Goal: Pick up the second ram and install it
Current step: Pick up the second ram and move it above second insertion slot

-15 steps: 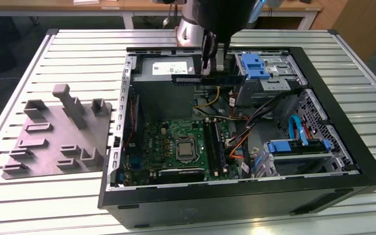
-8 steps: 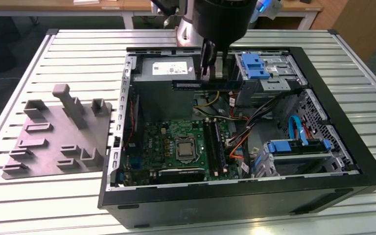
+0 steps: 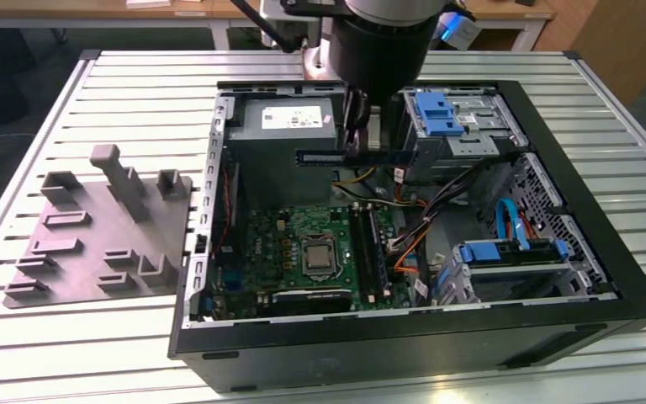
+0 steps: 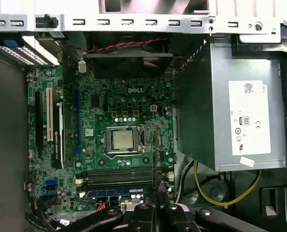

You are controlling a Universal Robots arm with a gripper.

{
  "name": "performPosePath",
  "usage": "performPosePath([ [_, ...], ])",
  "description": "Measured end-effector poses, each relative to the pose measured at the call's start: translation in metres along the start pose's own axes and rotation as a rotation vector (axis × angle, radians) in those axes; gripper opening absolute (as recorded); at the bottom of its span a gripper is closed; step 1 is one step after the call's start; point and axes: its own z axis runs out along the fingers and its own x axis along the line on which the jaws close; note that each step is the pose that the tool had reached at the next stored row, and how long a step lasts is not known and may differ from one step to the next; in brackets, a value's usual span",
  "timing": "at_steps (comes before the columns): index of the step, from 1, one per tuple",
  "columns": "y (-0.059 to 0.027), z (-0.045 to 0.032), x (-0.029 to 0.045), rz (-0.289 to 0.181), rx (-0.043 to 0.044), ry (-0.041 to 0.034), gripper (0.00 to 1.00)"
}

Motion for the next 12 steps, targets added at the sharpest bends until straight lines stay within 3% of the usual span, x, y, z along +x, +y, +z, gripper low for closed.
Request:
performPosePath([
  [6, -0.0004, 0.0103, 0.0022, 0.0, 0.0, 0.0, 0.14],
  [12, -0.0005, 0.0117, 0.0023, 0.0, 0.0, 0.0001, 0.14],
])
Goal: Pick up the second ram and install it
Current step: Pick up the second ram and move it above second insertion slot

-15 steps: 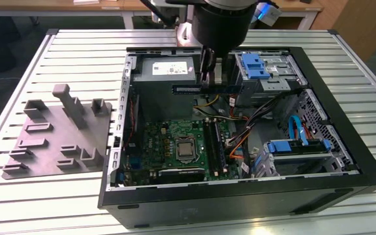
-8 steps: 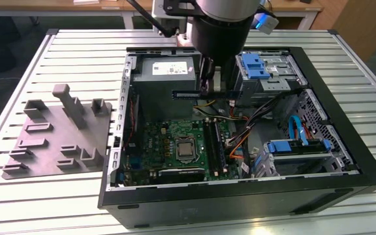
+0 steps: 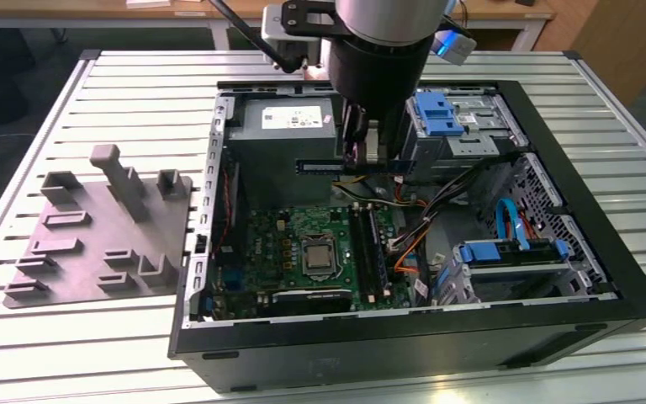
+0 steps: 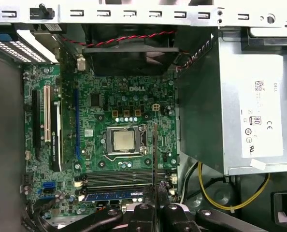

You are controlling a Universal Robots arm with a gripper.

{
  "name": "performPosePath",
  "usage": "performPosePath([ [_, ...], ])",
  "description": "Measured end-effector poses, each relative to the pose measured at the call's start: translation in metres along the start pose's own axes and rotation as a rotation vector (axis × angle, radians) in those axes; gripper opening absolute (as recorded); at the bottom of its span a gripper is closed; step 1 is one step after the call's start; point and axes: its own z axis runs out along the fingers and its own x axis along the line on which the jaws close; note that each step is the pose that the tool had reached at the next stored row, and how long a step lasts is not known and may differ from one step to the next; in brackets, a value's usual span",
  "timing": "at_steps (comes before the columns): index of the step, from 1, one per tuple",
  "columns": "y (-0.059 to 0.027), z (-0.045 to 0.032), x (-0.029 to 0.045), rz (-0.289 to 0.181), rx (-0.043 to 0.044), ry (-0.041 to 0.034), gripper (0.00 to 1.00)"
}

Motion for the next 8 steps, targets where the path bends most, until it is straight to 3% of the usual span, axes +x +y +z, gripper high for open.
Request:
performPosePath([
  [4, 0.0, 0.0015, 0.0002, 0.0, 0.0001, -0.0004, 0.14],
  [8, -0.0003, 0.0082, 0.0012, 0.0, 0.0, 0.0, 0.14],
])
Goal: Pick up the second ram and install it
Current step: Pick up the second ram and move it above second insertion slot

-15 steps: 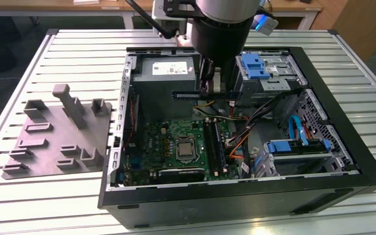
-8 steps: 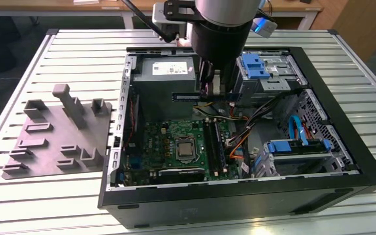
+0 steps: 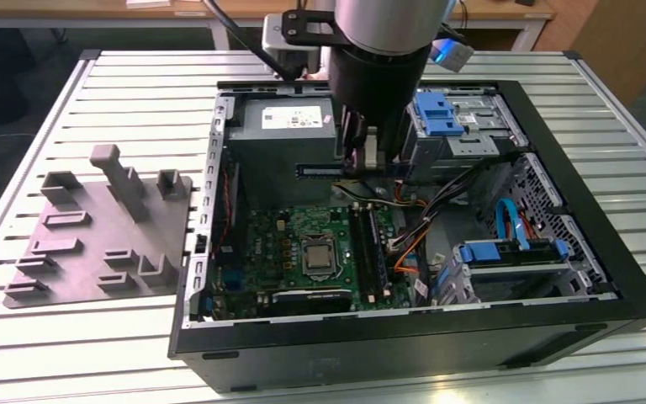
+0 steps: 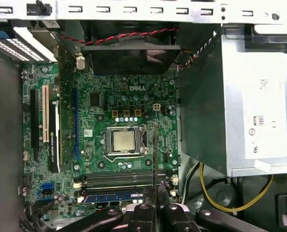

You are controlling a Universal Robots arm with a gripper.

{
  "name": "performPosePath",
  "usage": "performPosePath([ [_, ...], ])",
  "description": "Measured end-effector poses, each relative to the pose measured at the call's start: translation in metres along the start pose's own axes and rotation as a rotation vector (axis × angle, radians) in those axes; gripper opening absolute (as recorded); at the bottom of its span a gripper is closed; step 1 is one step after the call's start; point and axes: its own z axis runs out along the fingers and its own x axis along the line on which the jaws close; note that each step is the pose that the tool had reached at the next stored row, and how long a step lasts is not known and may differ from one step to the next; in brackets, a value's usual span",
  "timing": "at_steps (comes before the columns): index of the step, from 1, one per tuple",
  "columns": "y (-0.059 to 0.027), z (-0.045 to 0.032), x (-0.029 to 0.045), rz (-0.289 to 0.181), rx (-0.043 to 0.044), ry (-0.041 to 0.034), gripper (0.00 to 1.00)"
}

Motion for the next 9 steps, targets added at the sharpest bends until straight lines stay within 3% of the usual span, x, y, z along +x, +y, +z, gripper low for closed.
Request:
performPosePath([
  [9, -0.0006, 0.0154, 0.0021, 0.0, 0.0, 0.0, 0.14],
])
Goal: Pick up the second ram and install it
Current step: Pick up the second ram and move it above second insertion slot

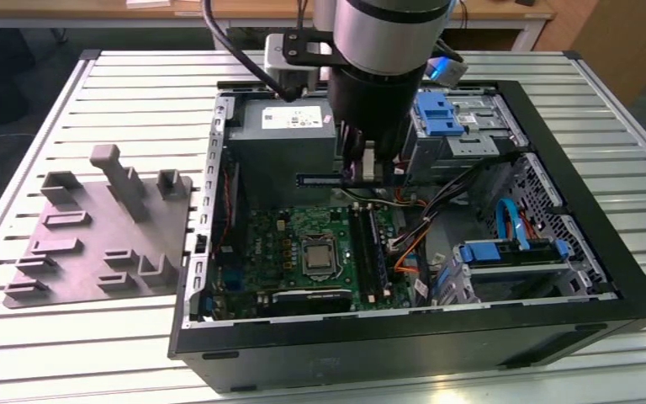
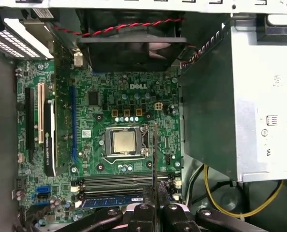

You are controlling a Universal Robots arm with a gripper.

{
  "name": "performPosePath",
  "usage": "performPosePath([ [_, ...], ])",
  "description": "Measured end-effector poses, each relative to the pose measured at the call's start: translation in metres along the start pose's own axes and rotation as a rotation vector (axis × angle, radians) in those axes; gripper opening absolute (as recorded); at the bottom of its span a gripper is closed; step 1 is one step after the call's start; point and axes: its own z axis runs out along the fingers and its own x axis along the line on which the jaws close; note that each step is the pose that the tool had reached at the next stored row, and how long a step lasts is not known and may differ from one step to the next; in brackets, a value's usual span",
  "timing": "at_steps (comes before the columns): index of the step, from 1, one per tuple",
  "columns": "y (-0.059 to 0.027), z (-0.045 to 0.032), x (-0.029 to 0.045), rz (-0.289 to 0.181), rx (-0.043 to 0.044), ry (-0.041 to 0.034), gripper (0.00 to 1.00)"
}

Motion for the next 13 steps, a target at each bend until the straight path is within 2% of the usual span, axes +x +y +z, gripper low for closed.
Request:
performPosePath([
  [3, -0.0002, 0.0035, 0.004, 0.0, 0.0, 0.0003, 0.14],
  [6, -0.0006, 0.0047, 0.0163, 0.0, 0.0001, -0.0001, 0.14],
  [8, -0.0009, 0.0069, 0.0218, 0.0, 0.0, -0.0001, 0.14],
  [13, -0.0013, 0.0147, 0.0266, 0.0, 0.0, 0.0003, 0.14],
])
